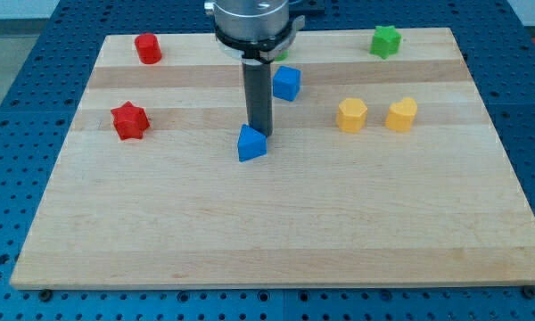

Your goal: Move blue triangle towards bottom left

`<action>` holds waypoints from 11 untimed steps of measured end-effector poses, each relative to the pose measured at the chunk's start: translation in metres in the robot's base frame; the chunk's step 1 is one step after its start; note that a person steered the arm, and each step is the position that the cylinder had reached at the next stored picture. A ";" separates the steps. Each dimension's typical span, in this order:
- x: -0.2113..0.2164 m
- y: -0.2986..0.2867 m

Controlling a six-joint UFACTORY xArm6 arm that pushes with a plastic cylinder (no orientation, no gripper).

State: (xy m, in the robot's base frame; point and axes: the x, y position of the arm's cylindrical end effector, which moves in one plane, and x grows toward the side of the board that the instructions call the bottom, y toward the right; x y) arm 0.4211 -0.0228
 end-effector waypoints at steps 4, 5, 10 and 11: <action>0.062 -0.047; 0.066 -0.070; 0.112 -0.162; 0.111 -0.164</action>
State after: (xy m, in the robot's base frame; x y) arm 0.5324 -0.1865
